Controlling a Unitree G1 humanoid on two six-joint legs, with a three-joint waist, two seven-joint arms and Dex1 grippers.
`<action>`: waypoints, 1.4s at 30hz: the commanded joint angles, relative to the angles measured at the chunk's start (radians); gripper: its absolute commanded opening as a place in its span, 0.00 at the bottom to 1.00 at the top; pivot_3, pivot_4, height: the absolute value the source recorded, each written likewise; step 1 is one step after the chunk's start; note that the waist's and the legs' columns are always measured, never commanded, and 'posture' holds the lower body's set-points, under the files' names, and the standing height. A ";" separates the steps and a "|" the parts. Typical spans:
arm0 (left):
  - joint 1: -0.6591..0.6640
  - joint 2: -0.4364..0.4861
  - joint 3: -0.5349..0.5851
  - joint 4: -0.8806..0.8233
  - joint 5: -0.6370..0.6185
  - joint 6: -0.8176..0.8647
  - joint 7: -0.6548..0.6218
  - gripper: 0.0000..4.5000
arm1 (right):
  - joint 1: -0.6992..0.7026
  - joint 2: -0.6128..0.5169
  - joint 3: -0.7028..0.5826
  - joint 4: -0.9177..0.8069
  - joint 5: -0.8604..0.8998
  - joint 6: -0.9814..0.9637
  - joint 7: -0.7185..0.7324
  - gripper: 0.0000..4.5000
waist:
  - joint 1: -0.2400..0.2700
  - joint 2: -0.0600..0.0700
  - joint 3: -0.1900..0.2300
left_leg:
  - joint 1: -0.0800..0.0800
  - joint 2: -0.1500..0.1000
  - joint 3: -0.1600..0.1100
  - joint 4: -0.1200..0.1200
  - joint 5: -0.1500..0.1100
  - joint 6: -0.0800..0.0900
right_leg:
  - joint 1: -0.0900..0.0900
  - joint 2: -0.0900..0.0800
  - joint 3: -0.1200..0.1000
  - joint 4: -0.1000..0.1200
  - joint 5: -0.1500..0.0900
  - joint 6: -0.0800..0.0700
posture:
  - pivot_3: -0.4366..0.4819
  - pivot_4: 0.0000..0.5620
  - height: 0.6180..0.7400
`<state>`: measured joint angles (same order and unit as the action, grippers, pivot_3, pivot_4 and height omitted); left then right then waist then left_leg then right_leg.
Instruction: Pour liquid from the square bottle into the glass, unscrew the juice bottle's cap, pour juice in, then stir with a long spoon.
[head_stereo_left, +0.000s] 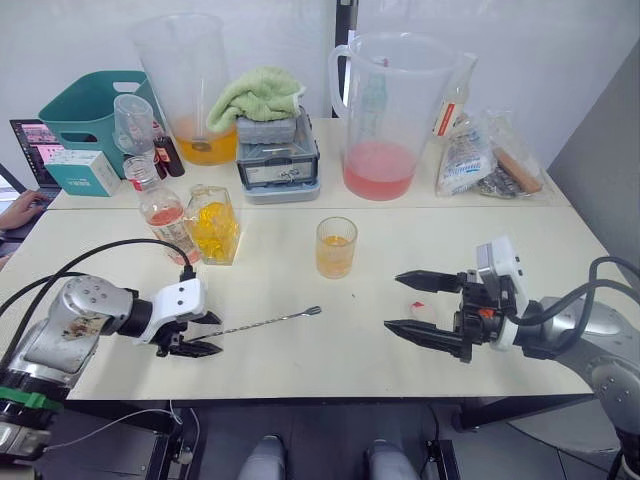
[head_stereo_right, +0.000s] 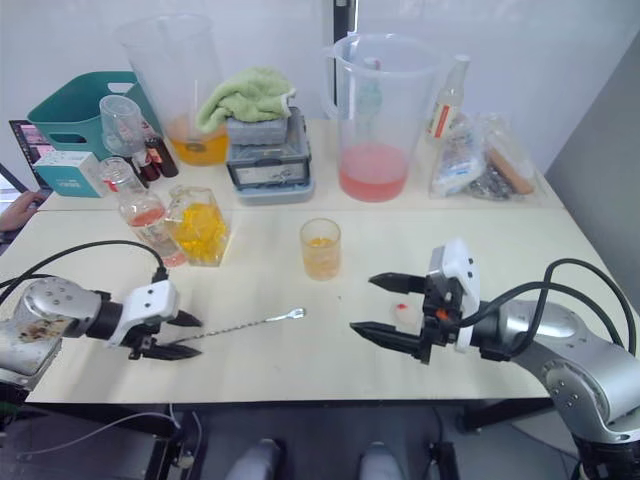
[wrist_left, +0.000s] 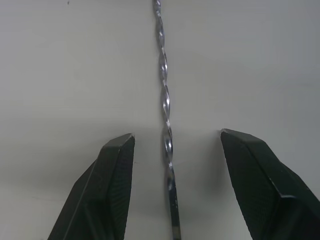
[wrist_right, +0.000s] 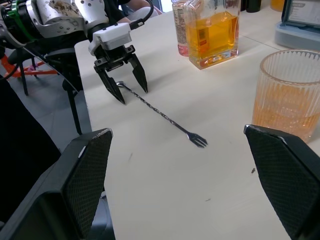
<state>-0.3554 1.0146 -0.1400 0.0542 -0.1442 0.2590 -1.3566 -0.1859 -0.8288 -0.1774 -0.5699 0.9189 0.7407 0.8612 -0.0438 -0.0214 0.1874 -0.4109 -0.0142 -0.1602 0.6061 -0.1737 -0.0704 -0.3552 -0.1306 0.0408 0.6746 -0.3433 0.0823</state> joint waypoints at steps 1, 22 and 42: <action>0.000 0.014 -0.062 0.040 0.064 -0.030 -0.034 0.46 | 0.000 -0.008 -0.050 -0.043 0.037 0.007 -0.021 1.00 | 0.000 0.000 0.000 | 0.000 0.000 0.000 0.000 0.000 0.000 | 0.000 0.000 0.000 0.000 0.000 0.000 | 0.48 0.27 1.00; -0.110 -0.055 0.143 -0.082 -0.385 0.221 -0.154 0.01 | 0.062 -0.014 -0.059 -0.018 0.026 0.007 -0.057 1.00 | 0.000 -0.001 0.001 | -0.004 0.000 -0.002 0.003 0.000 0.000 | -0.001 0.000 -0.002 0.000 0.000 0.000 | 0.48 0.27 1.00; -0.119 -0.364 0.265 -0.358 -0.747 0.585 0.329 0.01 | -0.277 0.406 0.041 0.053 0.579 0.107 -0.725 1.00 | -0.022 -0.002 0.001 | -0.002 0.000 -0.003 0.003 0.001 -0.001 | -0.001 0.001 -0.001 0.003 0.000 0.000 | 0.48 0.27 1.00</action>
<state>-0.4717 0.6508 0.1104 -0.2694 -0.8677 0.8537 -1.0312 -0.4454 -0.4217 -0.1241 -0.5129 1.4442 0.8579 0.1668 -0.0654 -0.0233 0.1885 -0.4126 -0.0140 -0.1628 0.6089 -0.1730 -0.0711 -0.3559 -0.1298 0.0397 0.6775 -0.3433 0.0821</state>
